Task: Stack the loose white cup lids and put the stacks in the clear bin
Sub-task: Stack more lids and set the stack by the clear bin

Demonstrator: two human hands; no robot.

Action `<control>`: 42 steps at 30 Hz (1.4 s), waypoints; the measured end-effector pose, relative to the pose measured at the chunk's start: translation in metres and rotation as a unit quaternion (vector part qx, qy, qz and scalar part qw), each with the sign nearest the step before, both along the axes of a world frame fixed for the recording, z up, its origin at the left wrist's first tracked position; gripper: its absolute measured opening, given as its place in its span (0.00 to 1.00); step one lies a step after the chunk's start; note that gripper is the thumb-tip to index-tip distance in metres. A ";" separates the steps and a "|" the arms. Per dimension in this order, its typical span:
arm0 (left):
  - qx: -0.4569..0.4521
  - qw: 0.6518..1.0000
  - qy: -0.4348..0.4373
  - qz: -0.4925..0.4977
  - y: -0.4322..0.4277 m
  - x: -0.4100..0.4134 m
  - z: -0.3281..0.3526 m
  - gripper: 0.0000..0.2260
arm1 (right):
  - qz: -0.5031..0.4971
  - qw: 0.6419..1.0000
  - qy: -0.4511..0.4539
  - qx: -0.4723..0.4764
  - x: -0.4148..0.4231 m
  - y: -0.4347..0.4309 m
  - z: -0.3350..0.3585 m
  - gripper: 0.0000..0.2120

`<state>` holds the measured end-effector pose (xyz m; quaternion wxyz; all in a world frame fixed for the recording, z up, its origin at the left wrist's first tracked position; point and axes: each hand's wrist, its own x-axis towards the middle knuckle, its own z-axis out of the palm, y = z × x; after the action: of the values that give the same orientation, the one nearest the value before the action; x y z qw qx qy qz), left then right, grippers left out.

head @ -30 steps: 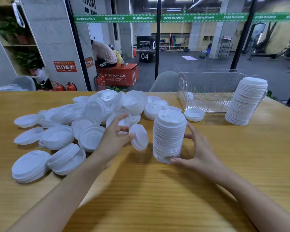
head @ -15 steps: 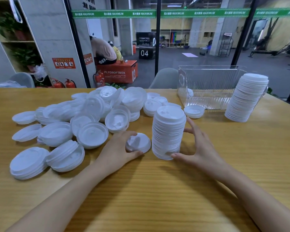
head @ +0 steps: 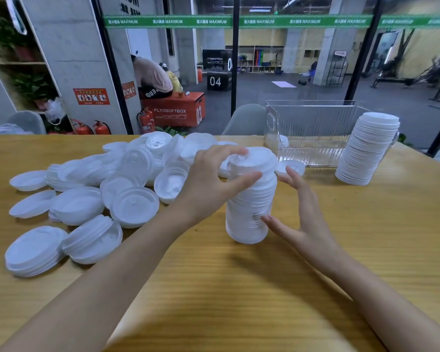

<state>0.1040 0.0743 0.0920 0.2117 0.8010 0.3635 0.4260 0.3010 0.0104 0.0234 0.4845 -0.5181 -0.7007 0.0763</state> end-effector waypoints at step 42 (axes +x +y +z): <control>-0.006 0.926 0.244 0.288 0.061 -0.074 -0.061 0.28 | 0.004 0.999 -0.010 -0.030 -0.001 -0.003 0.002 0.37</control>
<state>0.0303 0.1354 0.0310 -0.0111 0.7398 0.6214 0.2577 0.3002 0.0074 0.0253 0.4610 -0.5306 -0.7051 0.0938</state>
